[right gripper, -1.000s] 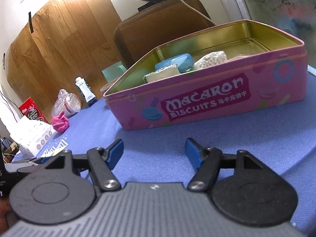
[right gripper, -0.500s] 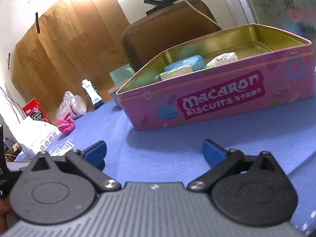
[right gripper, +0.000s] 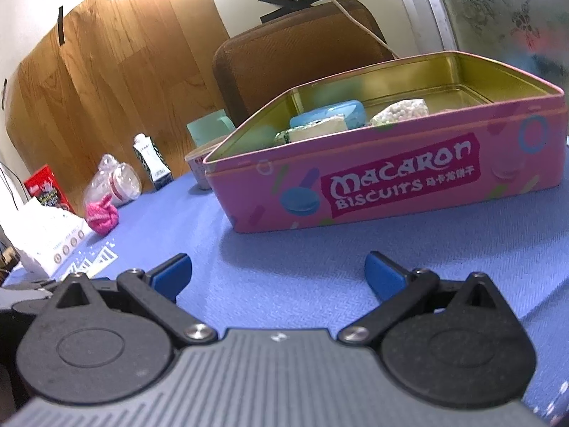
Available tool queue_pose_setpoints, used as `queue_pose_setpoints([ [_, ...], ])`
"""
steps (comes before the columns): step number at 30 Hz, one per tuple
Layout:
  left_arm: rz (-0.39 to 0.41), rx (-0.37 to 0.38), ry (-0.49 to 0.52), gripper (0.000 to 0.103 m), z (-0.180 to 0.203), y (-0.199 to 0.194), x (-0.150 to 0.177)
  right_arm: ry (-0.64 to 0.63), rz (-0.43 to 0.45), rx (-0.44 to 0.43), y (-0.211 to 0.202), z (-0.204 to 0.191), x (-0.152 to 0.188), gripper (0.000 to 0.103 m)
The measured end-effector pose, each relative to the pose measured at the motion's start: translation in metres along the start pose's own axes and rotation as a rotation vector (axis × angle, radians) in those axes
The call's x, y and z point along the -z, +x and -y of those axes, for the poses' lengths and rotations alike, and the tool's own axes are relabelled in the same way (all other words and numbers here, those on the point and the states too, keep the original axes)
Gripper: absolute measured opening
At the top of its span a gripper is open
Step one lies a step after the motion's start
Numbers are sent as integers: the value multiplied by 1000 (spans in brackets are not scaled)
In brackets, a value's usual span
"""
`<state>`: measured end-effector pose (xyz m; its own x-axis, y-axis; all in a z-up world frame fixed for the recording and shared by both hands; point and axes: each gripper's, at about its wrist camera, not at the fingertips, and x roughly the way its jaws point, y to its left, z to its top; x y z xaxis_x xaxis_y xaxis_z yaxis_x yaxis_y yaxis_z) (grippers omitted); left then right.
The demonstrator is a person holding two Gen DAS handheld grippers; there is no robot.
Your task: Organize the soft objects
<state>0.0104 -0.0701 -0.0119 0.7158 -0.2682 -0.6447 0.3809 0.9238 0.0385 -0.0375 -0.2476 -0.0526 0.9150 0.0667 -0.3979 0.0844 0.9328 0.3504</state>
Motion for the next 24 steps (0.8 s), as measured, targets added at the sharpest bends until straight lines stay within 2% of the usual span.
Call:
queue_pose_setpoints([
  [9,-1,-2,-3,103,0,0,0,-69,-7,61,3,-14,5,103],
  [16,-3,-1,-4,103,-1,-1,0,-66,-16,64,3,-16,5,103],
  [20,-11,-20,-17,103,-14,-6,2,-112,-63,32,5,-27,5,103],
  [24,-27,-82,-73,103,-53,-7,0,-189,-113,-27,14,-49,8,103],
])
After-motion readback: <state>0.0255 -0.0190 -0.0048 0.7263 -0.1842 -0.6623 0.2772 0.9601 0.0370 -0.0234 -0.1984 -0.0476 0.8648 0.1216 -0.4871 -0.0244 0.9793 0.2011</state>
